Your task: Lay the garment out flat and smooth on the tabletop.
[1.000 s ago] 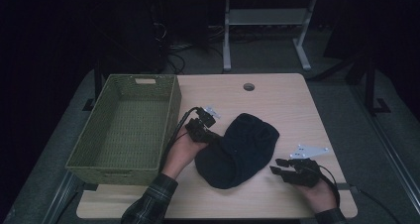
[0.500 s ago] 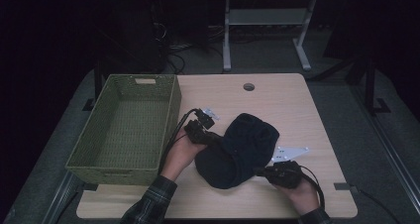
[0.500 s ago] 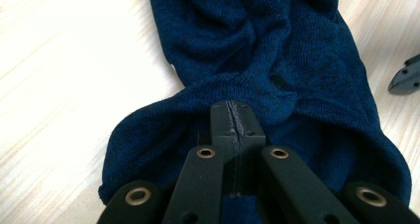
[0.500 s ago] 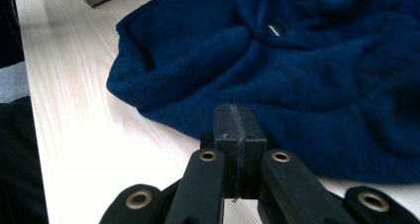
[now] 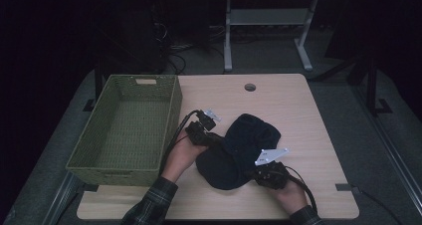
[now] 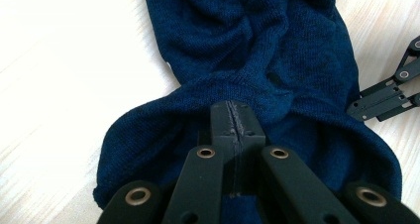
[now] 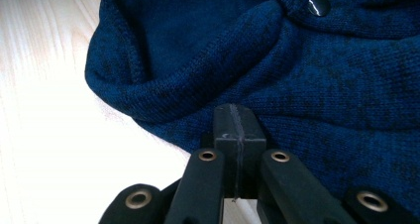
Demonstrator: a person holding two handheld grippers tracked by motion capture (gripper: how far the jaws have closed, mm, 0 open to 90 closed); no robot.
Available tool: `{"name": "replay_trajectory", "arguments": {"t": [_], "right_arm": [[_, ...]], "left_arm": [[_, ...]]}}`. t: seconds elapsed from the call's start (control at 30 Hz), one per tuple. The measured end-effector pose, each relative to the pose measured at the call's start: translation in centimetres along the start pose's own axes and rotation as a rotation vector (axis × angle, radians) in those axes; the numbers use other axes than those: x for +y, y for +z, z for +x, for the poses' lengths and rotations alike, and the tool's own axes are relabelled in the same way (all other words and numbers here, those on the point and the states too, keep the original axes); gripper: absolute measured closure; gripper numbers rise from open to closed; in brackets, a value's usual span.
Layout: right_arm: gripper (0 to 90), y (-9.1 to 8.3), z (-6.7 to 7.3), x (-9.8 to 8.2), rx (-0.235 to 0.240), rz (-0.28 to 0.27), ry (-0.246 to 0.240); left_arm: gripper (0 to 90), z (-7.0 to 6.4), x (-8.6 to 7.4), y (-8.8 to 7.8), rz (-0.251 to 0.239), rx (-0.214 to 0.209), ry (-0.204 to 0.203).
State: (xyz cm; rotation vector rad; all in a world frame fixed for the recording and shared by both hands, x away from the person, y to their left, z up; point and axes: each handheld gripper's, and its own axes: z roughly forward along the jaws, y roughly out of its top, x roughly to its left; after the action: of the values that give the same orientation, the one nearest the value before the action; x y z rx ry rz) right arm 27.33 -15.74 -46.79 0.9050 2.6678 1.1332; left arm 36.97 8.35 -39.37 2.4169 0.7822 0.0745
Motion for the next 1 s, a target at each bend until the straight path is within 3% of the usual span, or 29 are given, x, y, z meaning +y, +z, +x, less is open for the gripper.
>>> {"name": "replay_trajectory", "arguments": {"t": [0.2, 0.37, 0.6, 0.83, 1.0], "right_arm": [[90.0, -0.7, -0.2, -0.5, -0.008, 0.021, -0.030], [90.0, -1.6, -0.6, -1.1, -0.013, 0.032, -0.027], [90.0, -3.5, -2.0, -2.6, -0.010, 0.059, -0.030], [90.0, -5.2, -3.8, -3.7, -0.057, 0.083, -0.028], [90.0, -5.3, -4.3, -3.7, -0.055, 0.085, -0.016]], "left_arm": [[89.5, 0.0, 0.0, -0.2, -0.008, 0.001, 0.000], [89.5, 0.0, 0.0, -0.2, -0.007, 0.000, 0.004], [89.5, -0.1, 0.4, 0.1, -0.008, -0.017, 0.002], [89.2, -0.5, 1.7, 1.9, -0.008, -0.036, 0.027], [89.2, -0.6, 3.0, 4.2, -0.019, -0.067, 0.027]]}}
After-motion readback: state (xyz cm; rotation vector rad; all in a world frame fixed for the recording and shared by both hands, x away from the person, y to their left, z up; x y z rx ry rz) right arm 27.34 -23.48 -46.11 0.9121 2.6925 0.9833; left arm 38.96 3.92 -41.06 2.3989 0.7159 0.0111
